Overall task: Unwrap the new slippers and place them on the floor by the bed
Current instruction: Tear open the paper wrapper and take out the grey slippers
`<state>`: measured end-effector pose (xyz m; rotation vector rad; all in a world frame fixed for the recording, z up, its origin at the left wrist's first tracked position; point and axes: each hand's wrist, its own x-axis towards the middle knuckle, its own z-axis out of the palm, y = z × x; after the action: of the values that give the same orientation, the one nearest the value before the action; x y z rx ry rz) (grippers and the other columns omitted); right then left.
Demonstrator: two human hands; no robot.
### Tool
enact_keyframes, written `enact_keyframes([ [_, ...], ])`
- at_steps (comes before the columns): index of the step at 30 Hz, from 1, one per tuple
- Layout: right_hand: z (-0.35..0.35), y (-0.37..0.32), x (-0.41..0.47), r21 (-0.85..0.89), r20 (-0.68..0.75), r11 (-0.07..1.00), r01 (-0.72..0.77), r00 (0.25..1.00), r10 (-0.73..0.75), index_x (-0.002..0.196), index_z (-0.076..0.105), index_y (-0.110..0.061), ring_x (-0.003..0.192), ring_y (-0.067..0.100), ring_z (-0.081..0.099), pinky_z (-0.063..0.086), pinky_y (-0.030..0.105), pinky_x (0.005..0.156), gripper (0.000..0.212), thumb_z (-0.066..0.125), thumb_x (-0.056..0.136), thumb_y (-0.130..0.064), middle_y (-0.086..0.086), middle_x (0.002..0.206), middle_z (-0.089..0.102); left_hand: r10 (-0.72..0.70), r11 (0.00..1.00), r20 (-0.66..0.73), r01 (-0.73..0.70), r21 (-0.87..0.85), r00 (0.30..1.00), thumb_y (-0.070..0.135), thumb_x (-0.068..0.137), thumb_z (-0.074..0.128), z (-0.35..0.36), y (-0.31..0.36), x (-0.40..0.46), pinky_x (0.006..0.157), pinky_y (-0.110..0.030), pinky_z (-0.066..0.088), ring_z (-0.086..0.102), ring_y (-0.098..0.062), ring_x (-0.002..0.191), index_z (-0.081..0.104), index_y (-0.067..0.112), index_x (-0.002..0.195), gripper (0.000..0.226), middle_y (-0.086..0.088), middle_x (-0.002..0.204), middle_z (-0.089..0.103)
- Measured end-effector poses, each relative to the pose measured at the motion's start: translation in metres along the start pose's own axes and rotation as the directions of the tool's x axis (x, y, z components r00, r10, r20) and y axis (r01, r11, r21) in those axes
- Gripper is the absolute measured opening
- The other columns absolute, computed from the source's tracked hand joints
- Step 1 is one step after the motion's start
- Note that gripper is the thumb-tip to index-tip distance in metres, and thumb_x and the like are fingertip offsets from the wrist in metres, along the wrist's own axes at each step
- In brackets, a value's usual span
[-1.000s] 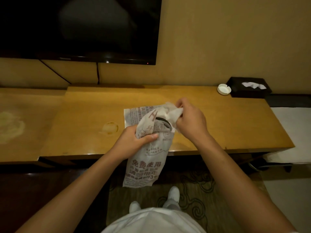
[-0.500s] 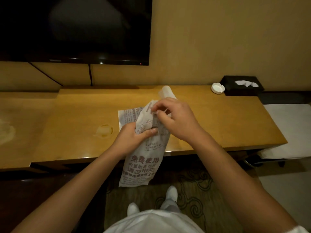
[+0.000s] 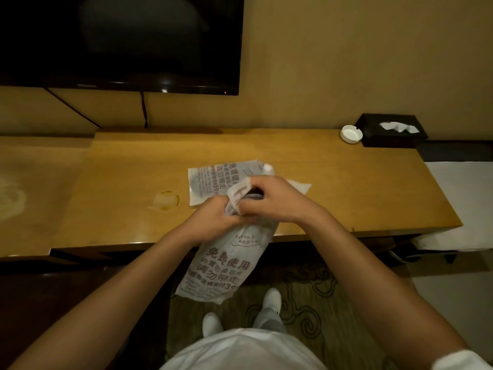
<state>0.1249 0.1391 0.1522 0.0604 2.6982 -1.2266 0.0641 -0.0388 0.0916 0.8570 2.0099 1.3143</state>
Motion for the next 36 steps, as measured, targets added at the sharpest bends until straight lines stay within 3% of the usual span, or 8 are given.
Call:
enact_keyframes([
  [4,0.015,-0.003,0.013,-0.209,0.002,0.978,-0.029,1.0,0.03,0.088,0.058,-0.022,0.076,0.013,0.058,0.046,0.037,0.065,0.041,0.076,0.072,-0.055,-0.009,0.082,0.062,0.036,0.997,0.002,-0.037,0.072,0.999,0.043,0.081,0.065,0.004,0.003,0.001,0.084,-0.031,0.057,0.069,-0.01,0.107,0.064,0.038,0.111,0.031,0.012,0.107,0.072],
  [10,0.007,0.015,0.015,-0.074,0.197,0.98,-0.183,0.961,0.195,0.105,0.061,-0.032,0.087,0.01,0.062,0.046,0.029,0.07,0.048,0.067,0.077,-0.071,-0.009,0.095,0.066,0.039,0.999,0.039,-0.04,0.029,0.998,0.045,0.075,0.087,0.004,-0.002,0.004,0.096,-0.021,0.051,0.062,0.005,0.115,0.055,0.034,0.132,0.066,0.019,0.122,0.067],
  [16,-0.009,0.035,0.01,0.229,0.283,0.942,-0.244,0.943,0.175,0.12,0.07,-0.031,0.111,0.006,0.065,0.052,0.029,0.095,0.032,0.07,0.093,-0.047,-0.015,0.118,0.069,-0.045,0.999,-0.038,0.046,0.023,0.998,0.057,0.068,0.087,0.001,-0.01,0.0,0.093,-0.001,0.039,0.047,0.023,0.119,0.04,0.036,0.15,0.097,0.028,0.142,0.049],
  [20,-0.007,0.045,0.009,0.218,0.27,0.944,-0.248,0.945,0.186,0.119,0.07,-0.023,0.107,0.018,0.072,0.059,0.043,0.094,0.042,0.076,0.087,-0.049,0.0,0.113,0.075,-0.085,0.995,-0.105,0.079,-0.057,0.991,0.049,0.069,0.089,-0.005,-0.014,0.001,0.095,-0.021,0.054,0.064,0.006,0.112,0.049,0.036,0.145,0.087,0.016,0.132,0.063],
  [25,-0.006,0.05,0.013,0.339,0.157,0.92,-0.196,0.976,0.15,0.095,0.076,-0.03,0.088,0.008,0.072,0.057,0.029,0.077,0.015,0.069,0.095,-0.044,-0.01,0.093,0.076,-0.094,0.984,-0.081,0.08,-0.159,0.992,0.042,0.072,0.09,-0.007,-0.009,0.003,0.077,-0.014,0.057,0.071,0.004,0.101,0.054,0.034,0.138,0.076,0.02,0.113,0.073],
  [29,-0.008,0.058,0.018,0.506,0.019,0.831,-0.23,0.967,0.255,0.103,0.078,-0.018,0.093,0.015,0.076,0.061,0.029,0.077,0.022,0.065,0.099,-0.035,-0.002,0.1,0.08,-0.091,0.976,-0.036,0.082,-0.203,0.995,0.045,0.071,0.09,-0.008,-0.004,0.002,0.078,-0.018,0.059,0.072,0.001,0.102,0.059,0.038,0.129,0.066,0.023,0.116,0.073],
  [33,-0.016,0.066,0.023,0.621,-0.073,0.742,-0.251,0.924,0.375,0.091,0.08,-0.023,0.077,0.006,0.076,0.056,0.018,0.059,0.022,0.065,0.099,-0.036,-0.008,0.086,0.081,-0.132,0.956,0.016,0.132,-0.263,0.991,0.045,0.073,0.089,-0.006,-0.014,-0.007,0.075,-0.024,0.062,0.075,-0.007,0.1,0.068,0.042,0.117,0.049,0.015,0.114,0.076],
  [36,-0.021,0.075,0.026,0.684,-0.172,0.694,-0.224,0.875,0.452,0.094,0.08,-0.019,0.089,0.013,0.077,0.06,0.028,0.073,0.025,0.068,0.096,-0.041,0.0,0.098,0.081,-0.147,0.951,0.062,0.158,-0.267,0.987,0.038,0.08,0.086,-0.01,-0.023,-0.016,0.07,-0.022,0.061,0.077,-0.011,0.095,0.072,0.042,0.111,0.034,0.012,0.11,0.078],
])
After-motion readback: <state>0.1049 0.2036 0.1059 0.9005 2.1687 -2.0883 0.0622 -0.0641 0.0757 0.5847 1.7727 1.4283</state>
